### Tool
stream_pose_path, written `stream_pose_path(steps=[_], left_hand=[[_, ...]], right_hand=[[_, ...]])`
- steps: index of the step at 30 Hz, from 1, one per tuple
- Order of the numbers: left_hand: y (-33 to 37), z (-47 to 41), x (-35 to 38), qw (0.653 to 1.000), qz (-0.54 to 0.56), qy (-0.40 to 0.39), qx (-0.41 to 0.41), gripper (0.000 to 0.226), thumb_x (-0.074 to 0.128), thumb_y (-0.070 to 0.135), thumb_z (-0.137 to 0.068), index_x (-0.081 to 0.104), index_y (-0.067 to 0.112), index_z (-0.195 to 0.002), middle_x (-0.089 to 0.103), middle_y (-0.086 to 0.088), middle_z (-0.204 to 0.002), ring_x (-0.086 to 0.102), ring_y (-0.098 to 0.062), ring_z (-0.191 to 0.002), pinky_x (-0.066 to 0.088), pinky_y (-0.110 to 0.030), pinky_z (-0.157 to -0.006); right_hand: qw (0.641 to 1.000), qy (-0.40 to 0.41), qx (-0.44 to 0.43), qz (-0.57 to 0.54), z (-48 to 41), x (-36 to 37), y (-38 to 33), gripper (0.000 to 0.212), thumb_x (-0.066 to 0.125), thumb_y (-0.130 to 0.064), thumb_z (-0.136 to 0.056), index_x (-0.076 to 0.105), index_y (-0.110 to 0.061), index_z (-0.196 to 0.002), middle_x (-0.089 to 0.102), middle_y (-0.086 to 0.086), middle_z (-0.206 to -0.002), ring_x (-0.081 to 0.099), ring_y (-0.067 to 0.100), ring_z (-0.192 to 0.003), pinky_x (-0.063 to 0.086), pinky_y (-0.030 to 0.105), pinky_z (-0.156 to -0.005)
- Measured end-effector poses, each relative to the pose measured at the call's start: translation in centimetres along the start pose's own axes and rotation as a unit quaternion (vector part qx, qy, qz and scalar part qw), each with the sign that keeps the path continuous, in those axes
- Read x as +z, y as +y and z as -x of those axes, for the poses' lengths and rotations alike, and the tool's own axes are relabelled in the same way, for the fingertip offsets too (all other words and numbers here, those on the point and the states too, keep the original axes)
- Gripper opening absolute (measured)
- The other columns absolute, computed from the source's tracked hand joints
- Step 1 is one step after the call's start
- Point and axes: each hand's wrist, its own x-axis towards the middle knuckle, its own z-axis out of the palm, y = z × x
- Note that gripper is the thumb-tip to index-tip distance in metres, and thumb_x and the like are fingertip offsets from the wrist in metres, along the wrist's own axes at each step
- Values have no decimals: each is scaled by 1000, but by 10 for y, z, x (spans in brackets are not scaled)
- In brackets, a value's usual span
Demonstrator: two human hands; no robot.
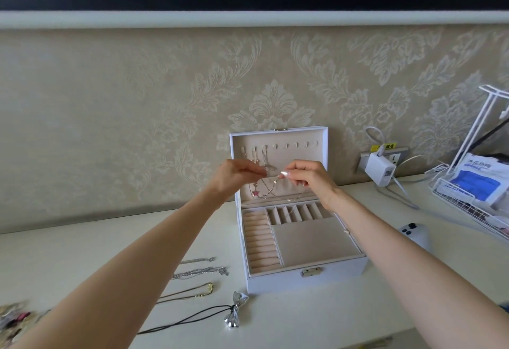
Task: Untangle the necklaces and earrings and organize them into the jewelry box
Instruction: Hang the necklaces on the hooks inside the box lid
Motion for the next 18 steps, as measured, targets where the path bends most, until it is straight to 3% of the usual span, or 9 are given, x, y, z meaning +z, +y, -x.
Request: stream_pose_path(steps=[3,5,9,13,18], left_hand=[[-2,1,2,998,-64,-11,-5,13,70,14,-79,75,12,-91,73,-2,-89,63,-3,-84,45,-12,-79],[-2,2,5,999,-29,-23,5,11,67,8,-81,73,7,-91,72,-6,-86,65,-6,-82,46,-12,-78],[-1,4,7,998,42,-44,6,14,61,1,-86,62,6,-99,70,-10,-84,66,-12,-75,46,-12,-66],[-2,3,8,997,50,-66,2,23,53,-12,-85,61,5,-99,68,-8,-83,64,-11,-72,51,-16,-68],[-1,1,8,994,45,-97,-15,21,61,-6,-83,62,3,-101,66,-3,-83,64,-7,-76,51,-12,-71]], right_hand=[[999,-23,-13,30,-4,3,-7,13,61,-7,-85,68,-8,-74,57,-4,-64,45,-3,-57,36,6,-60],[998,-35,-14,50,-7,6,-9,11,61,-8,-85,69,-6,-78,62,-7,-68,47,1,-66,38,10,-67],[996,-50,-13,67,-10,10,-13,13,61,-8,-85,69,-10,-74,56,-1,-63,47,9,-67,38,21,-72],[996,-54,-12,71,-12,12,-12,18,64,-8,-83,67,-17,-68,59,6,-70,50,11,-68,38,25,-75],[995,-36,-15,92,-17,16,-10,8,71,-14,-80,69,-17,-72,62,3,-73,52,11,-72,41,26,-76]])
